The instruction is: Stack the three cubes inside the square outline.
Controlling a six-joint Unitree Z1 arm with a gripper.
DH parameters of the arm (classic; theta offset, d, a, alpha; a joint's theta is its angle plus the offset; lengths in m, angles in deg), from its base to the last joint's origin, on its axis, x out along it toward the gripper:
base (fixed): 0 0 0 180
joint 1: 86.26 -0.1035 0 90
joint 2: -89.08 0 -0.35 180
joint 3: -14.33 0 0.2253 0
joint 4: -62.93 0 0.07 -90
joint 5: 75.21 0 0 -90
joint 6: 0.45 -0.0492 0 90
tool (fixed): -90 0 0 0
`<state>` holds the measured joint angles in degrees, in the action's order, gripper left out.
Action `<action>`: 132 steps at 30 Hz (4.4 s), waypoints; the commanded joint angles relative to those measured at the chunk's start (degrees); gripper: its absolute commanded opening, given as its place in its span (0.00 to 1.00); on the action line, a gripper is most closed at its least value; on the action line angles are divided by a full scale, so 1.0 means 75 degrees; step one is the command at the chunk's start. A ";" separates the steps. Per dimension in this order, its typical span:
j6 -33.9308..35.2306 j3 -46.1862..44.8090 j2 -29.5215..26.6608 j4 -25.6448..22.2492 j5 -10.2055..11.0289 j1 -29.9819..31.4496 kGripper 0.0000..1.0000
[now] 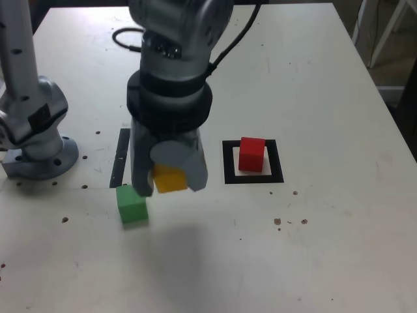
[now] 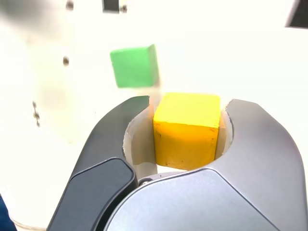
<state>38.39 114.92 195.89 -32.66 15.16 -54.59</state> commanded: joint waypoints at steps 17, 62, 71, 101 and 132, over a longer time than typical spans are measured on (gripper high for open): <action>-0.2774 0.0919 0.0110 -0.0323 0.1316 -0.0812 0.30; -0.6159 0.2639 0.1992 -0.0943 0.0756 -0.3425 0.34; -0.6090 0.2566 0.1957 -0.1109 0.0525 -0.3461 0.34; -0.6047 0.2767 0.2614 -0.1022 0.0381 -0.3461 0.47; -0.6003 0.3036 0.2639 -0.1208 0.0580 -0.3473 0.98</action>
<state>-6.82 137.49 216.11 -40.99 19.18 -80.54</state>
